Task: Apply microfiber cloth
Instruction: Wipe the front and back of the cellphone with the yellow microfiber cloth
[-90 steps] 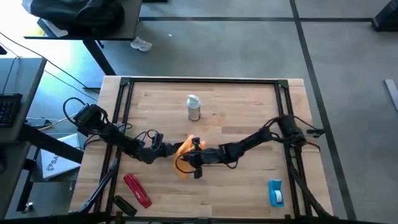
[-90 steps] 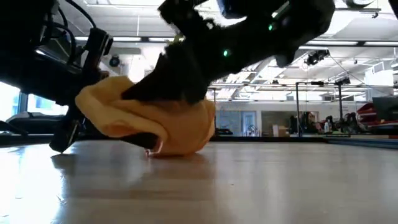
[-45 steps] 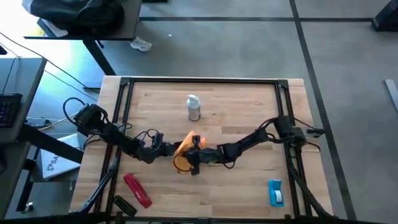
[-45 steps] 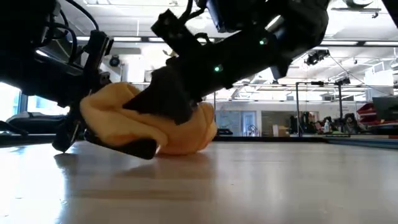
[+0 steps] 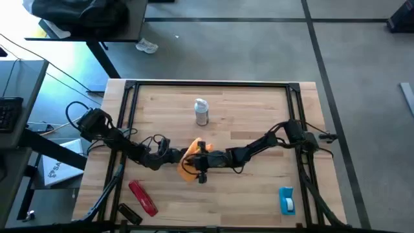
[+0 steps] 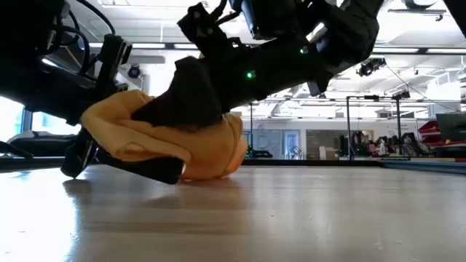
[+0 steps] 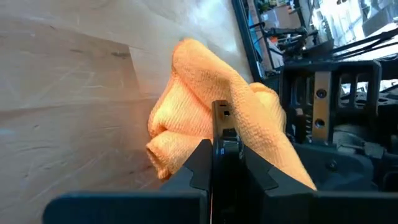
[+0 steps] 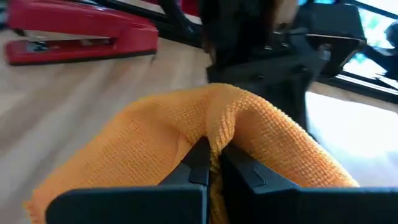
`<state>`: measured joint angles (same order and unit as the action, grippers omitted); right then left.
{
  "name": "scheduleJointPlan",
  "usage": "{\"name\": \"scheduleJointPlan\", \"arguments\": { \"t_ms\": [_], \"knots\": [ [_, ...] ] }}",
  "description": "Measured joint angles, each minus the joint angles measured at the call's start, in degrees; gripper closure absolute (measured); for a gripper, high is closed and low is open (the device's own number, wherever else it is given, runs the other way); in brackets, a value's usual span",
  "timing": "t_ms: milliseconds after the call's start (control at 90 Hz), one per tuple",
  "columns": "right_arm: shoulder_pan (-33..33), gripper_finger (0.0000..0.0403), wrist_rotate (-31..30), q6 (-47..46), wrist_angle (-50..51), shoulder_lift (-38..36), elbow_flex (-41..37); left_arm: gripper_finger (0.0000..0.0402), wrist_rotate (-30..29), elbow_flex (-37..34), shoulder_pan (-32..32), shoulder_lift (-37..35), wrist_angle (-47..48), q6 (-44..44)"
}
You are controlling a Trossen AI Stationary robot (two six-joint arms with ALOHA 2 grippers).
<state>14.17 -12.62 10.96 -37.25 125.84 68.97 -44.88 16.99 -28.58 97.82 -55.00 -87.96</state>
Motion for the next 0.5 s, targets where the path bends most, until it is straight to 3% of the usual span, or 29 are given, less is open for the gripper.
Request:
{"name": "scheduleJointPlan", "arguments": {
  "t_ms": [222, 500],
  "knots": [
    [1.40, 0.0403, -8.50, -1.51, 7.61, -1.55, 0.11, 0.0387, 0.45, -0.13, 0.00, 0.11, -1.48, 1.09],
    [4.80, 0.0403, -20.36, -2.12, 33.05, -9.53, 0.00, 0.0387, 0.90, -0.44, -0.90, 0.07, -1.99, 1.32]
  ]
}}
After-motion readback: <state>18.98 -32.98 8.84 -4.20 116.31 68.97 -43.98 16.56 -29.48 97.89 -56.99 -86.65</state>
